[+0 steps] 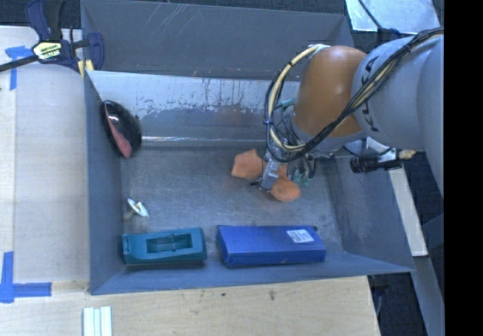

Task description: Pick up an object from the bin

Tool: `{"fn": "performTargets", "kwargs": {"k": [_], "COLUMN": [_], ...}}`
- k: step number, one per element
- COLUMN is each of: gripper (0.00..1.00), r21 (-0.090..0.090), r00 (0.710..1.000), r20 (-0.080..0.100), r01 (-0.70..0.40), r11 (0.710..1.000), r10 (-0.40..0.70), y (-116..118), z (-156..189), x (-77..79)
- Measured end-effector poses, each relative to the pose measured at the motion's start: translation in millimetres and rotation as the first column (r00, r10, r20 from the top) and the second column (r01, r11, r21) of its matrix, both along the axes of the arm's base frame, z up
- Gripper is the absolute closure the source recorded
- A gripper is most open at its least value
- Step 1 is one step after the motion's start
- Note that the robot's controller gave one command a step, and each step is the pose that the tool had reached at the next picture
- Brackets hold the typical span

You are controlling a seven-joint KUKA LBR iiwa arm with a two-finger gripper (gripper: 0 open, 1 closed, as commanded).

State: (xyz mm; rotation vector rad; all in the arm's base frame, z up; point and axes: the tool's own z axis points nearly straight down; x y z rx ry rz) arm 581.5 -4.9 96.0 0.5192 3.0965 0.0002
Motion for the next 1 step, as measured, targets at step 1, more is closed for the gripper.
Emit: {"fn": "performTargets", "kwargs": {"k": [1], "gripper": [1.0], "r21": [0.0], "r00": [1.0], "r20": [0.003], "r01": [0.0], "r11": [1.0], "r10": [0.0], "y": [-0.1], "z": [8.7], "x": [1.0]}}
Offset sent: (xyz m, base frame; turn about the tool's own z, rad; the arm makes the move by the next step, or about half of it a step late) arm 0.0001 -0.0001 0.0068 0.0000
